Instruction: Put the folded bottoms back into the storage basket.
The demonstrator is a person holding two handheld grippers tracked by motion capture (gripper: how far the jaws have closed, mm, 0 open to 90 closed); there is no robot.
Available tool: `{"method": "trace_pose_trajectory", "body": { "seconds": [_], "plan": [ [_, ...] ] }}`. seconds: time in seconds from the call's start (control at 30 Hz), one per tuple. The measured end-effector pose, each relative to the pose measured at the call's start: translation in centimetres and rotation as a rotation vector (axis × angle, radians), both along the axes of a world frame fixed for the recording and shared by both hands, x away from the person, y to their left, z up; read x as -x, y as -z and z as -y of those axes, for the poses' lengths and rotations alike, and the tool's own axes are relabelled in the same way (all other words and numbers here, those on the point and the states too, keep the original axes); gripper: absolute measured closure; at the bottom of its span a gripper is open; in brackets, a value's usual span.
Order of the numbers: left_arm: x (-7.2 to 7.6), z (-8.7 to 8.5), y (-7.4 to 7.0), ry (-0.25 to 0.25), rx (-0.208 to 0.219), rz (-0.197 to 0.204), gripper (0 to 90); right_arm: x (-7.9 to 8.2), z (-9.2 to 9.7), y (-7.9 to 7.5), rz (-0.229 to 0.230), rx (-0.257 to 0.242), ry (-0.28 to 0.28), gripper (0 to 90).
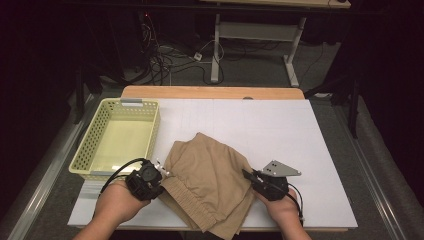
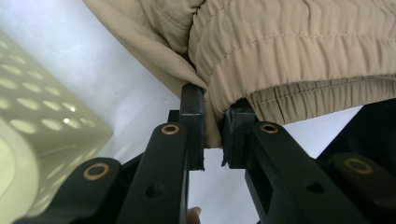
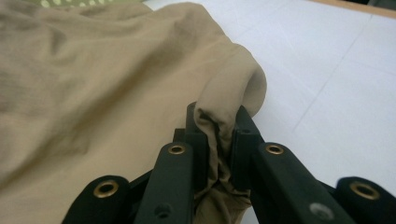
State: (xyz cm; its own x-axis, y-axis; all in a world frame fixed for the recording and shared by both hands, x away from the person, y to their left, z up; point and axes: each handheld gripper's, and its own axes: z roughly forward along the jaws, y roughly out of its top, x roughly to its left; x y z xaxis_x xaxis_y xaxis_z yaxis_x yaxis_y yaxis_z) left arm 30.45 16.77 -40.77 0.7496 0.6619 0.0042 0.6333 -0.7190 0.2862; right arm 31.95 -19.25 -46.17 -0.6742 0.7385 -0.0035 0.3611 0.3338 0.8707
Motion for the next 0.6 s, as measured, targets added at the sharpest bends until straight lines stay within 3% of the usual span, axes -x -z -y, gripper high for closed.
{"method": "trace_pose_trajectory", "body": {
  "seconds": [0.37, 0.6],
  "plan": [
    [0.5, -1.7, -0.9, -0.024, -0.069, -0.029, 79.8, 0.4, -2.3, -0.4, 0.031, -0.005, -0.053, 82.2],
    [0.6, -2.2, -0.5, -0.044, -0.076, -0.052, 79.8, 0.4, -3.1, -0.1, 0.031, 0.005, -0.065, 82.2]
  ]
}}
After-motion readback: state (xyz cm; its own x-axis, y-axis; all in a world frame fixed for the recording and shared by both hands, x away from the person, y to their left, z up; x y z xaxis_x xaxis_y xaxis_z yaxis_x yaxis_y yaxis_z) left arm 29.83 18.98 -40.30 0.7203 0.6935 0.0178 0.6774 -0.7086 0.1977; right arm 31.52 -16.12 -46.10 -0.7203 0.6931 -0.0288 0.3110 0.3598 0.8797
